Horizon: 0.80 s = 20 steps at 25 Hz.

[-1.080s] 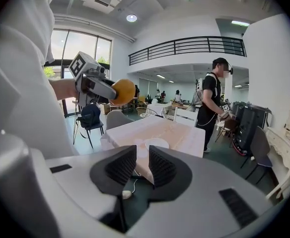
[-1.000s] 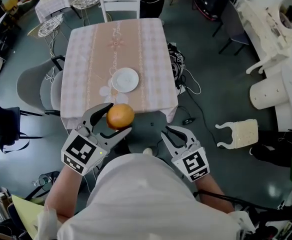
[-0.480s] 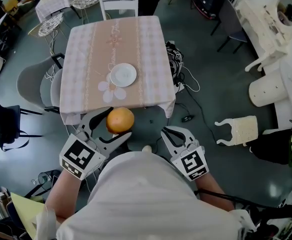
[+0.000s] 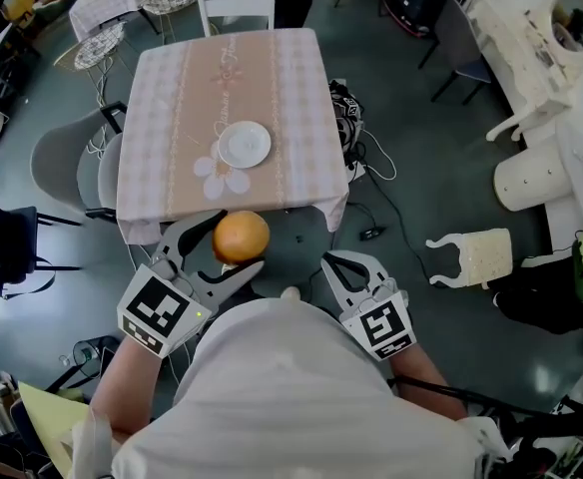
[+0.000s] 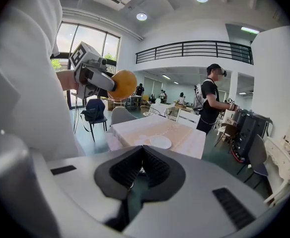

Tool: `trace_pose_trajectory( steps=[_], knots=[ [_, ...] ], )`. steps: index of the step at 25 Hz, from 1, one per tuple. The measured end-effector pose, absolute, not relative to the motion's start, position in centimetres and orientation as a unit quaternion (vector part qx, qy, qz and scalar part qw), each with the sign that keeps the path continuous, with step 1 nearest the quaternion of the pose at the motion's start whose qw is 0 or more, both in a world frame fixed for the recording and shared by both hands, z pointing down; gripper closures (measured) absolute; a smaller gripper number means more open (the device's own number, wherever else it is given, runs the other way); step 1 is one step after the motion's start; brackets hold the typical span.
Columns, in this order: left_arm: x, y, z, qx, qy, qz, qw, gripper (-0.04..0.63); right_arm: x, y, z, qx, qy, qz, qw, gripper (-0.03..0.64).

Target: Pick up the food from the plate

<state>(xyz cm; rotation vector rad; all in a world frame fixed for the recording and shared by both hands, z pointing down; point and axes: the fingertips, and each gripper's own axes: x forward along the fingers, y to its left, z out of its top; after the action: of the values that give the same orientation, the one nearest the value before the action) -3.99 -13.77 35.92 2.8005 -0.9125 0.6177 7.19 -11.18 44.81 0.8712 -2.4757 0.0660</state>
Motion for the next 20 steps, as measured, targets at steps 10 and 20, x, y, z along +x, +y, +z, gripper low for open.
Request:
trace_pose_trajectory(
  steps=[10,20],
  knots=[
    [-4.5,-13.6,36.2,0.927,-0.301,0.213,0.07,0.239,6.2,-10.9,44.8,0.318,-0.914,0.028,0.25,0.604],
    [-4.3,-14.5,37.5,0.927,-0.294,0.222,0.076,0.239,5.9,-11.5,45.7,0.319,-0.914,0.037,0.25,0.604]
  ],
)
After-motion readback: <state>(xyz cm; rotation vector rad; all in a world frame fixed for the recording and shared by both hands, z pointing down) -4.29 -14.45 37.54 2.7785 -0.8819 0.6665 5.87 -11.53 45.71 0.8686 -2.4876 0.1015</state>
